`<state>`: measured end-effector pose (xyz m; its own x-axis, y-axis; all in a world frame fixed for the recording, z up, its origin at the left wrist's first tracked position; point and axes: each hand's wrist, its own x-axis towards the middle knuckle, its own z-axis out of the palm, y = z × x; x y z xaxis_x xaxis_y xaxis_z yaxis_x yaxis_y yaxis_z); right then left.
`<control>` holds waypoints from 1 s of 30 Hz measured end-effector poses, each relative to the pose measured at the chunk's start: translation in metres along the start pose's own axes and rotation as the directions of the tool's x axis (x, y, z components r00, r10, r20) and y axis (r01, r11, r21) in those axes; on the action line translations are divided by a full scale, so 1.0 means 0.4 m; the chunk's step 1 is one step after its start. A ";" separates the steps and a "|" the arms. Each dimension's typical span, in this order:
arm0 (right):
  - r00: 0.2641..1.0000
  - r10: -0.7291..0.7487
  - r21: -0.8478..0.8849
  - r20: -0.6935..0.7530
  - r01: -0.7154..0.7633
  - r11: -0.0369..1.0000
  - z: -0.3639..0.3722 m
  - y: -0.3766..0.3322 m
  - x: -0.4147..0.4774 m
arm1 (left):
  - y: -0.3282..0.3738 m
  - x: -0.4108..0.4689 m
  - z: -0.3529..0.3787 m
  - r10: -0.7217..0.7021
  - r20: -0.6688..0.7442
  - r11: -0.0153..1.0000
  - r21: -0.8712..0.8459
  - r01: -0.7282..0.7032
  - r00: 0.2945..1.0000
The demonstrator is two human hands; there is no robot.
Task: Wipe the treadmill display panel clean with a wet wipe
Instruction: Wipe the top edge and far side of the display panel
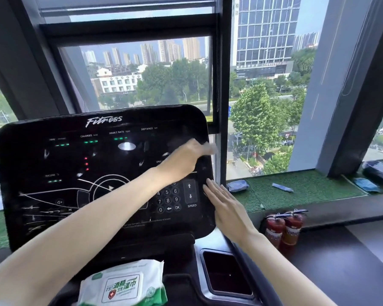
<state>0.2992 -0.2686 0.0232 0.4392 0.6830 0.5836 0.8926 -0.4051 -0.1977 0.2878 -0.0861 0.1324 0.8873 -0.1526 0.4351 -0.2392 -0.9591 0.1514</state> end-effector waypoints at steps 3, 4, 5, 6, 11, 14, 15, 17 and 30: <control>1.000 0.004 -0.008 0.003 -0.004 1.000 0.001 -0.004 0.006 | 0.014 -0.039 0.016 0.178 0.158 0.981 0.044 -0.187 0.971; 1.000 0.012 -0.013 0.005 -0.012 1.000 0.000 -0.005 0.009 | 0.007 -0.025 0.003 0.181 0.113 0.982 0.036 -0.186 0.977; 1.000 0.014 -0.019 0.005 -0.014 1.000 -0.003 -0.005 0.012 | -0.002 -0.003 -0.011 0.125 0.055 0.991 0.030 -0.127 0.991; 1.000 0.015 -0.025 0.006 -0.015 1.000 -0.003 -0.005 0.013 | -0.012 0.019 -0.024 0.049 -0.020 0.999 -0.006 -0.049 0.999; 1.000 0.008 -0.051 0.030 -0.006 0.999 -0.002 -0.010 0.007 | 0.013 -0.020 0.036 0.058 0.061 0.998 0.020 -0.059 0.996; 1.000 0.002 -0.059 0.023 0.000 0.998 -0.005 -0.018 0.006 | 0.030 -0.032 0.041 0.062 0.226 0.996 -0.083 -0.045 0.972; 1.000 0.007 -0.059 0.013 -0.006 0.998 -0.006 -0.021 0.003 | 0.019 -0.009 0.029 0.007 0.187 0.994 -0.108 0.014 0.982; 0.999 0.029 -0.051 -0.029 -0.031 0.998 -0.007 -0.024 -0.006 | 0.005 0.021 0.012 -0.046 0.029 0.992 -0.113 0.049 0.999; 0.999 0.053 -0.042 -0.010 -0.053 0.998 0.020 -0.022 -0.021 | 0.032 -0.029 0.060 0.097 0.110 0.994 0.036 -0.102 0.989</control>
<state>0.2883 -0.2658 0.0137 0.4849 0.6544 0.5802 0.8628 -0.4663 -0.1952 0.2839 -0.1023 0.1082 0.8978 -0.2705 0.3475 -0.3141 -0.9465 0.0747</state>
